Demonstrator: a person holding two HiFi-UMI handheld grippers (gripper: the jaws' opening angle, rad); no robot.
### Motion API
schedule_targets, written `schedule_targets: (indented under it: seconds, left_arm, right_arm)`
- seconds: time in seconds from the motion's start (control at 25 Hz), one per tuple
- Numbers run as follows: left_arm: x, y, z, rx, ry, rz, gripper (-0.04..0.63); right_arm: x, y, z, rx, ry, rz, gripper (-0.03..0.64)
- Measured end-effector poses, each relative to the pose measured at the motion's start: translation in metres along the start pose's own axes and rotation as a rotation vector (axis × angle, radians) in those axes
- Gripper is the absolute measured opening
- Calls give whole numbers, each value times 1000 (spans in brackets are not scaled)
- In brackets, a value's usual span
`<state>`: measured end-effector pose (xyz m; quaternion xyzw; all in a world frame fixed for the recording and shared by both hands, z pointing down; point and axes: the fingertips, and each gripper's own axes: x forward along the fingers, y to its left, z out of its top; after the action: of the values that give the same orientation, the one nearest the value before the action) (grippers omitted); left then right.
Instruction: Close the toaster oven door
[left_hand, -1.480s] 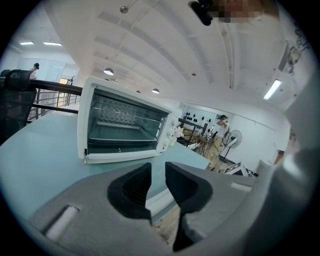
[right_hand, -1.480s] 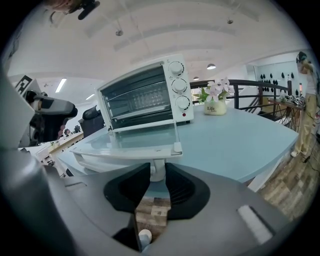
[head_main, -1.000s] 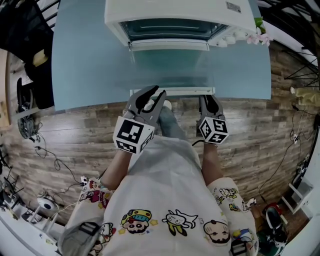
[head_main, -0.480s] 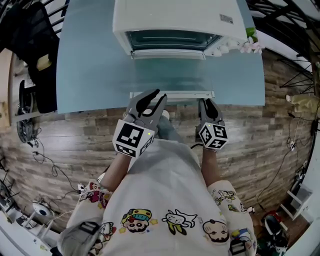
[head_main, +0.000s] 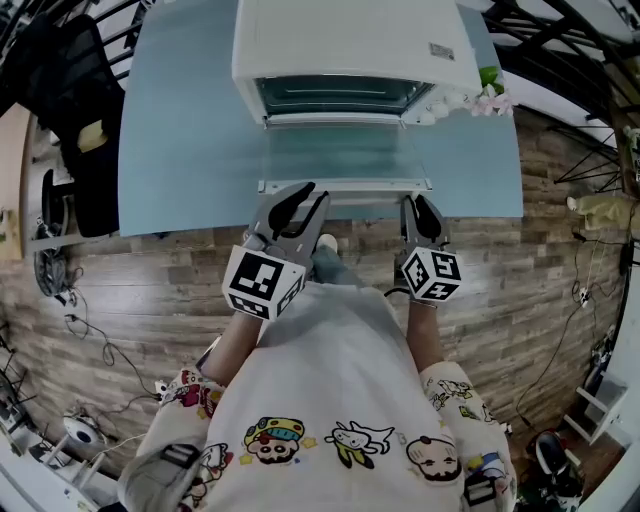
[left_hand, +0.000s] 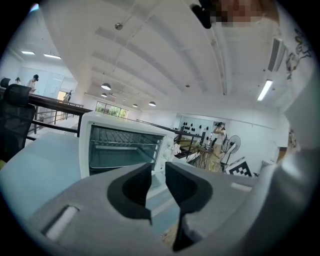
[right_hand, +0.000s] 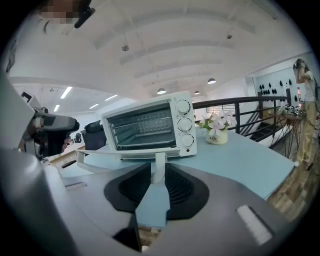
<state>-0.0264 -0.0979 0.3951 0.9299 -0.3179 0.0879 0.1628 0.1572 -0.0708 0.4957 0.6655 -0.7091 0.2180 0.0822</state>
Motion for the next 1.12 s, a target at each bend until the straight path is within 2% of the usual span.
schedule_targets:
  seconds: [0.4, 0.64, 0.84, 1.12]
  left_arm:
    - [-1, 0, 17, 10, -35, 10, 78]
    - [6, 5, 23, 10, -49, 19, 78]
    - [12, 13, 31, 14, -61, 28, 78]
    - [22, 27, 40, 10, -71, 47, 78]
  right_arm:
    - [1, 1, 35, -24, -66, 21, 104]
    - [7, 4, 59, -76, -95, 28, 106]
    - [17, 8, 86, -161, -131, 30, 106]
    - [35, 10, 124, -175, -167, 54, 106]
